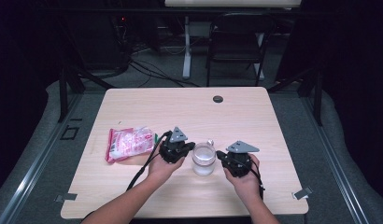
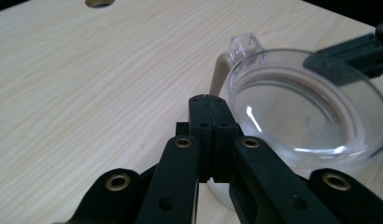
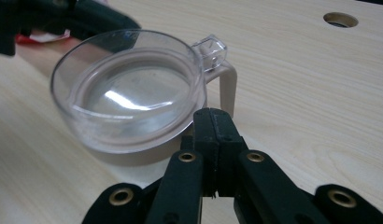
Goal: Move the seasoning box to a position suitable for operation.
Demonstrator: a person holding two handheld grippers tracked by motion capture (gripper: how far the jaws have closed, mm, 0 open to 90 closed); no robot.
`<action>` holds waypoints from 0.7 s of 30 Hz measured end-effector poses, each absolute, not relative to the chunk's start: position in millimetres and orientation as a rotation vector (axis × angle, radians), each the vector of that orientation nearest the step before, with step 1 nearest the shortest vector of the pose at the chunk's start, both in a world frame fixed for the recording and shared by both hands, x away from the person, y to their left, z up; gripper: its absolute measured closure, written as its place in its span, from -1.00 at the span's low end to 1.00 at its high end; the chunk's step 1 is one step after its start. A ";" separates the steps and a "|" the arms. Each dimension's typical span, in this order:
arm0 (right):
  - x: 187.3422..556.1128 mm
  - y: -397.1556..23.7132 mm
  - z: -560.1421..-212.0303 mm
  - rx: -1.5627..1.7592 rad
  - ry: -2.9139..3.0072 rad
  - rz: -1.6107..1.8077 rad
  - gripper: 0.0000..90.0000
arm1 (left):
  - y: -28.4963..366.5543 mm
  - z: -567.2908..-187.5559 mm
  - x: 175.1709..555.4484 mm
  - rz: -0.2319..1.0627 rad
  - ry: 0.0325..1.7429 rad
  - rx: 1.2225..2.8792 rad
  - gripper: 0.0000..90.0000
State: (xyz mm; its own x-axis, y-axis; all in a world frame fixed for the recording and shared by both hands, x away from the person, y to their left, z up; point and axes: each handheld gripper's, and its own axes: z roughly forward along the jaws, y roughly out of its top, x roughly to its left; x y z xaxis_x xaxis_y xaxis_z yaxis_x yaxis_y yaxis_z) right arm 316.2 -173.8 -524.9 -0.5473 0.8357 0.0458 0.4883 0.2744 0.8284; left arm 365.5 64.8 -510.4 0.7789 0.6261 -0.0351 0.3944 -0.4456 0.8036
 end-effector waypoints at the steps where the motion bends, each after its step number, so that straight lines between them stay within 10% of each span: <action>1: 313.1 -172.3 -524.6 1.186 2.154 1.169 1.00 | 67.0 -508.8 364.4 0.336 0.758 2.089 1.00; 21: 297.3 -162.3 -525.9 1.093 2.215 1.160 0.97 | 125.0 -512.4 346.4 0.314 0.883 1.983 0.88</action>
